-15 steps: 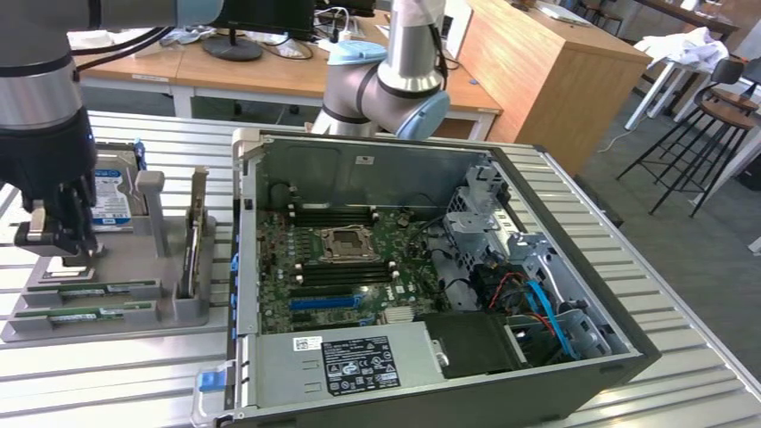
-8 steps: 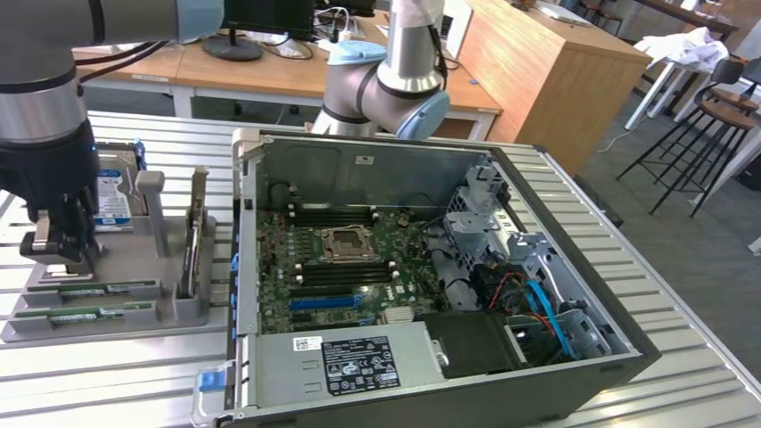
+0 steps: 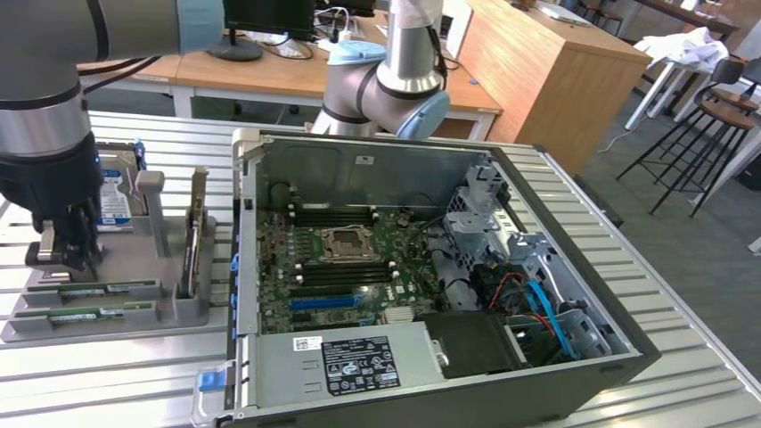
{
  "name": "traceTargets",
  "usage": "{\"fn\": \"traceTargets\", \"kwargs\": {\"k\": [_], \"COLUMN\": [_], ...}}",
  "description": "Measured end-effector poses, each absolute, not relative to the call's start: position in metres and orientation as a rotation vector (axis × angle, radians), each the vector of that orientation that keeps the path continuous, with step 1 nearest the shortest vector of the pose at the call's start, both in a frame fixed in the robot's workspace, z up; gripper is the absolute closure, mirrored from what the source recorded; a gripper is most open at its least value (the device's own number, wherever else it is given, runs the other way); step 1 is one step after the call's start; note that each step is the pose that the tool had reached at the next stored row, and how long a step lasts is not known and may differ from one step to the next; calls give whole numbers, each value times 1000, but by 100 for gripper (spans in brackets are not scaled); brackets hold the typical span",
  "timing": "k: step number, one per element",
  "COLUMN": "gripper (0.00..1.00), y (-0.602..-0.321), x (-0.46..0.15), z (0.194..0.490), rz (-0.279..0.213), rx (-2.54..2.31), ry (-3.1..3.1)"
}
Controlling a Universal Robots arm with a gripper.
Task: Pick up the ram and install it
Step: 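Pick up the ram and move it above insertion slot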
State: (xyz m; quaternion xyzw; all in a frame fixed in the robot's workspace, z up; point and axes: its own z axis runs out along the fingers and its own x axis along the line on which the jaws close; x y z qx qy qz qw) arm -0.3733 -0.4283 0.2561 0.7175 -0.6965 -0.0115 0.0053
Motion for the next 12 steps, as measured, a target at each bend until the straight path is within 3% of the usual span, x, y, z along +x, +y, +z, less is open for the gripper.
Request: {"fn": "traceTargets", "kwargs": {"k": [12], "gripper": [70], "y": [-435], "x": [-373], "z": [255], "rz": [-36], "rx": [2246], "ry": [-2181]}}
